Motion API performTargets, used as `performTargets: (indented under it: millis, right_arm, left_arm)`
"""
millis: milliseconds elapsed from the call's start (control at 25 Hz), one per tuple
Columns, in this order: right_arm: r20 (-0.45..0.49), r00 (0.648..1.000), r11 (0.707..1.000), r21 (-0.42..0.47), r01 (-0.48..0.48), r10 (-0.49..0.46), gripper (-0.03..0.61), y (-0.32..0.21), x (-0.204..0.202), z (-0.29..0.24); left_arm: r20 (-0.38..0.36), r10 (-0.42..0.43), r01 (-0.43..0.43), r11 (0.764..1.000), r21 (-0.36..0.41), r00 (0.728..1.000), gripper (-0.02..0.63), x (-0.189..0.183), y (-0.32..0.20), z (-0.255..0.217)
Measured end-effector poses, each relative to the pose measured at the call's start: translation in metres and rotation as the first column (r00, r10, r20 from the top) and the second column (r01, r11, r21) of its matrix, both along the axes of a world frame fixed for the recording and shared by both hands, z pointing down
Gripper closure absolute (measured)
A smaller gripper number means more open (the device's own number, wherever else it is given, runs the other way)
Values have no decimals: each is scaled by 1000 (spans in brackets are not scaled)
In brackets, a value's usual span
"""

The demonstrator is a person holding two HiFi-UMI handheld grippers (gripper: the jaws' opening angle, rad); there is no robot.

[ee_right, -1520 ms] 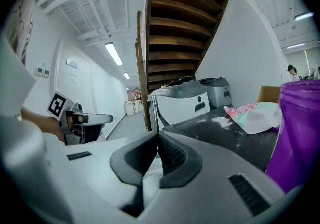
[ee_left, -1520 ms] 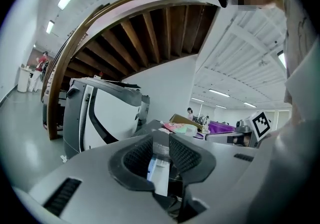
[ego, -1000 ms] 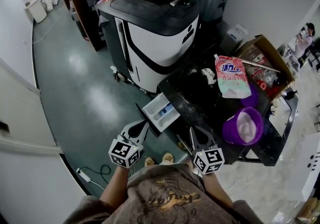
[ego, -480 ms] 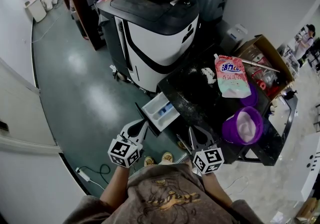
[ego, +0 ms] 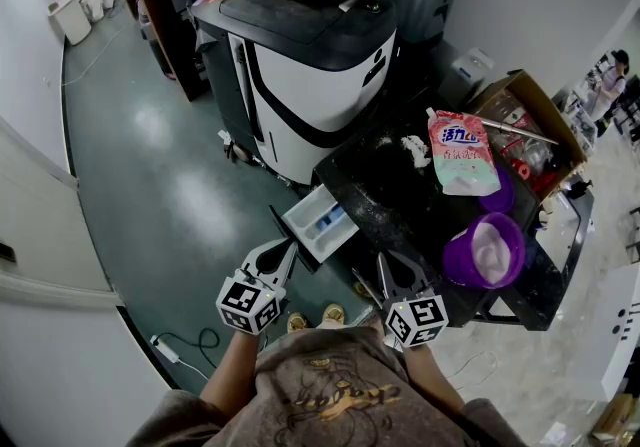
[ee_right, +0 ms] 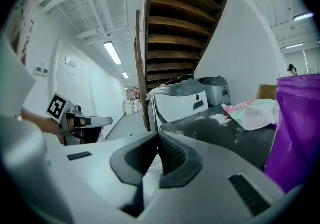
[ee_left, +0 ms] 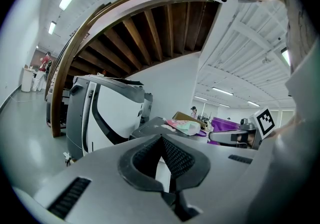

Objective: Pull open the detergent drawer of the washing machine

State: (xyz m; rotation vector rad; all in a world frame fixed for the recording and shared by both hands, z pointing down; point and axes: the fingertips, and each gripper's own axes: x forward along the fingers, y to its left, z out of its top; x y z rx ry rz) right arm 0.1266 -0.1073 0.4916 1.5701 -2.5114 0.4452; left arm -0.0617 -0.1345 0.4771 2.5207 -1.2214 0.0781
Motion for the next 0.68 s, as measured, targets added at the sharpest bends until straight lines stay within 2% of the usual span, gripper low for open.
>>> performTargets:
  millis: [680]
  right_arm:
    - [7, 1000, 1000, -1, 4, -4, 575, 2, -3, 2]
  left_arm:
    - [0, 11, -11, 1000, -11, 1000, 592, -1, 2, 4]
